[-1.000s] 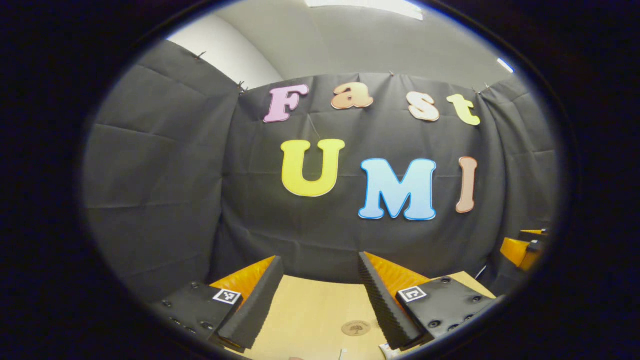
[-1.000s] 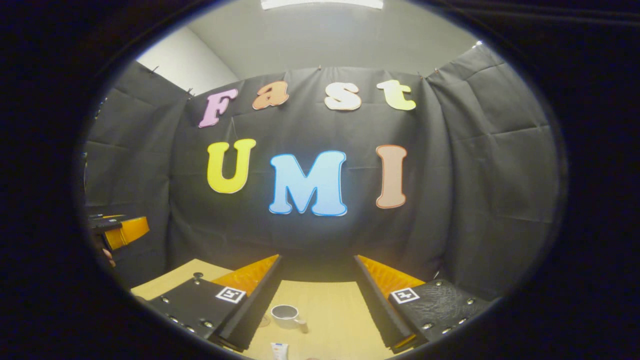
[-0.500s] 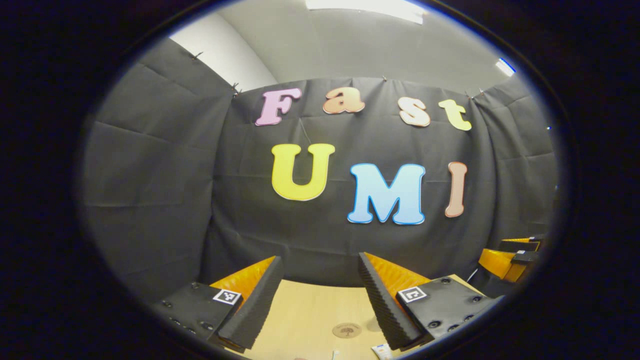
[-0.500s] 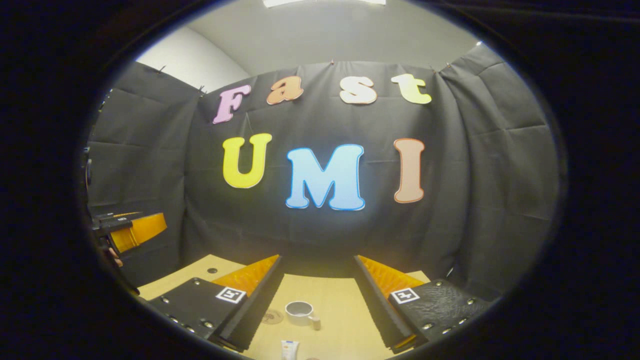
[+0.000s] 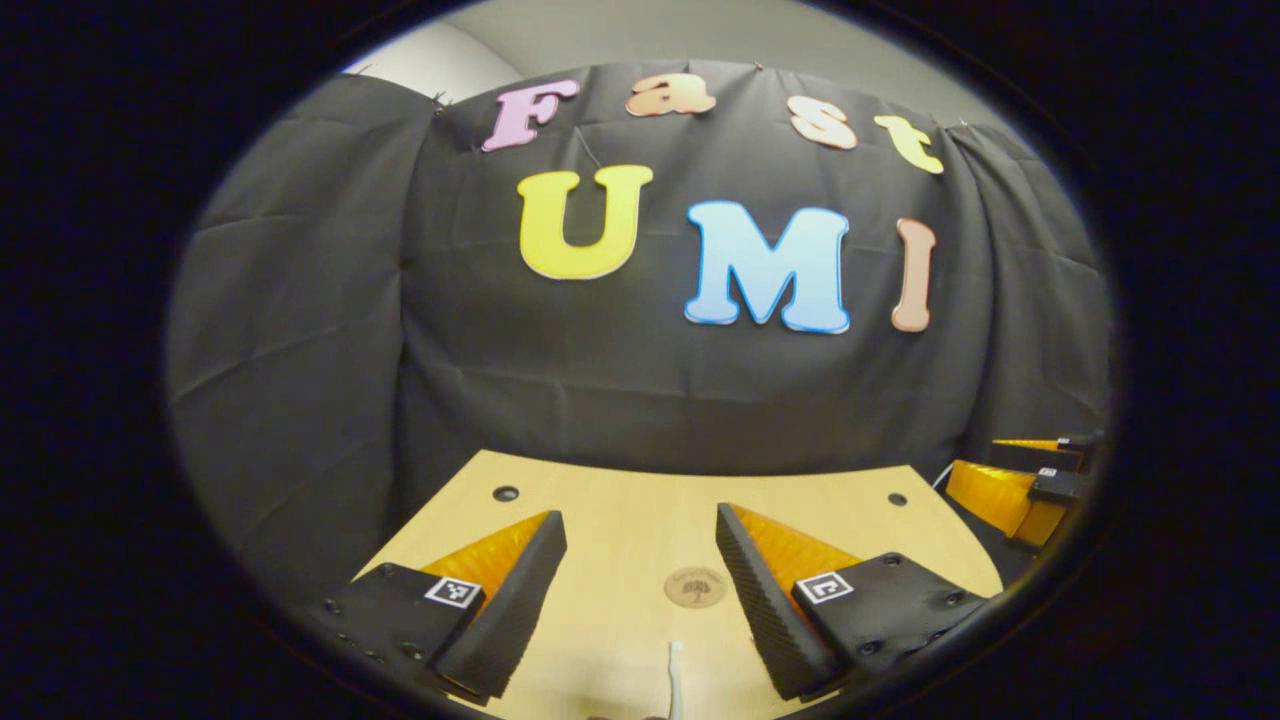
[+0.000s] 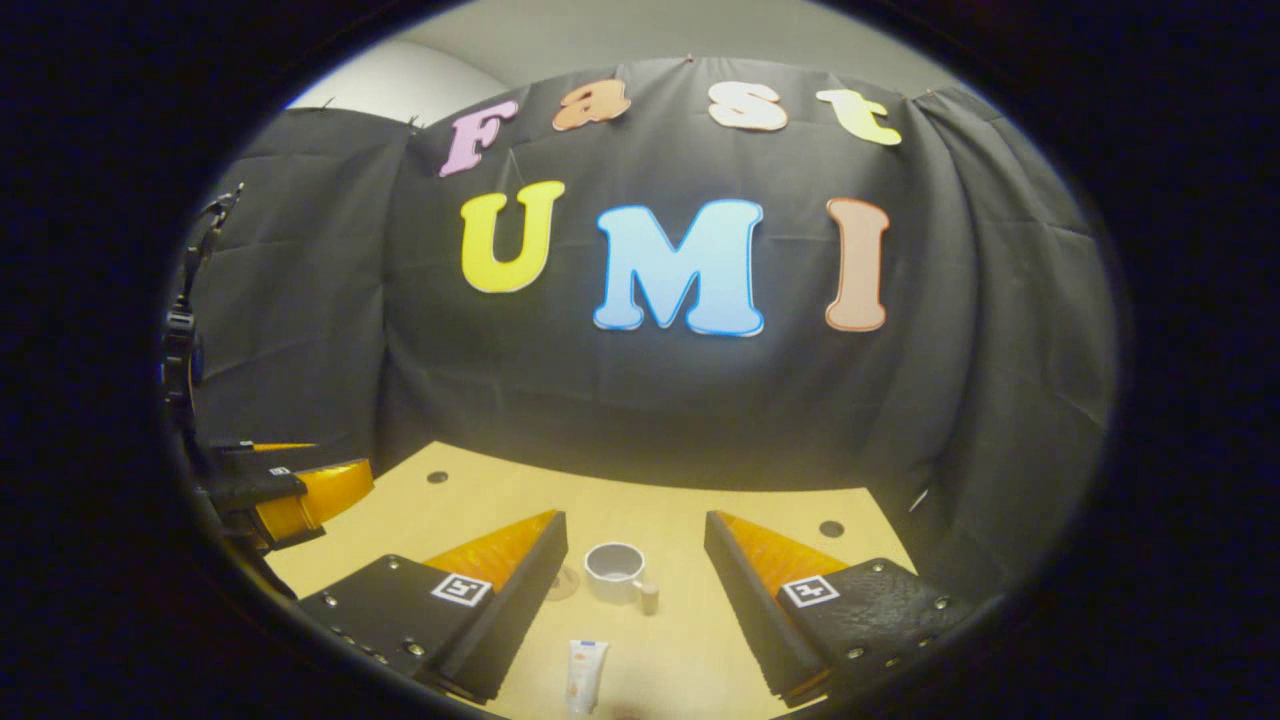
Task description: Put the toothbrush and toothpaste on the desktop into the cup, then pick up the cup and place it on the coaster on the desktop.
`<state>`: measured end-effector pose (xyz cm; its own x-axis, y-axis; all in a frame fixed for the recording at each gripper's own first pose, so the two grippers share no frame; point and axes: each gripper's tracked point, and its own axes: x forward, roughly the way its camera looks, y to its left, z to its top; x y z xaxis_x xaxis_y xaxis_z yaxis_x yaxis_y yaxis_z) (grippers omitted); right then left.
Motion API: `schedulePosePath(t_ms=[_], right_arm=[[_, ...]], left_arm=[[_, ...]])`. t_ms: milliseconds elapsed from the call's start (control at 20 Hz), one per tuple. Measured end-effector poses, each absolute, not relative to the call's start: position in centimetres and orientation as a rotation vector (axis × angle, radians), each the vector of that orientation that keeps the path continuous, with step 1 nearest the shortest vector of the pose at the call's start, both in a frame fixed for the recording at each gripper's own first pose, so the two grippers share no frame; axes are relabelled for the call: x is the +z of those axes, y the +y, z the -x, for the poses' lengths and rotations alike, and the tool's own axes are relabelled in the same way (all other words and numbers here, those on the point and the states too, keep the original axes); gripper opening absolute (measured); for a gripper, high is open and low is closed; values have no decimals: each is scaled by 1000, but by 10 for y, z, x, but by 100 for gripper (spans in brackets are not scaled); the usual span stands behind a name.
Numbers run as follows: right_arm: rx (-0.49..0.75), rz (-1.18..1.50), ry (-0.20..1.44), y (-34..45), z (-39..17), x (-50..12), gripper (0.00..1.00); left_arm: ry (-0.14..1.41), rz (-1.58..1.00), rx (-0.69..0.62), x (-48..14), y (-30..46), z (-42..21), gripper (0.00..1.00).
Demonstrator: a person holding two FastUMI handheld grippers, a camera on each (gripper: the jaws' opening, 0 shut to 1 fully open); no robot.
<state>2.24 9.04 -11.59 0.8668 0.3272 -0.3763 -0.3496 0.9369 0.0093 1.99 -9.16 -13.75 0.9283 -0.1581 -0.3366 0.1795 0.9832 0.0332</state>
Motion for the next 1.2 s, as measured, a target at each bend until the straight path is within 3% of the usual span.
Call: schedulePosePath(t_ms=[250, 750, 1200], right_arm=[[379, 92, 508, 97, -21, -162, 90], [428, 121, 949, 118, 12, -278, 90], [437, 143, 1229, 127, 39, -349, 92]], left_arm=[[514, -60, -195, -212, -94, -13, 97], [957, -80, -231, -363, -100, 7, 100], [1252, -80, -189, -447, -89, 35, 100]])
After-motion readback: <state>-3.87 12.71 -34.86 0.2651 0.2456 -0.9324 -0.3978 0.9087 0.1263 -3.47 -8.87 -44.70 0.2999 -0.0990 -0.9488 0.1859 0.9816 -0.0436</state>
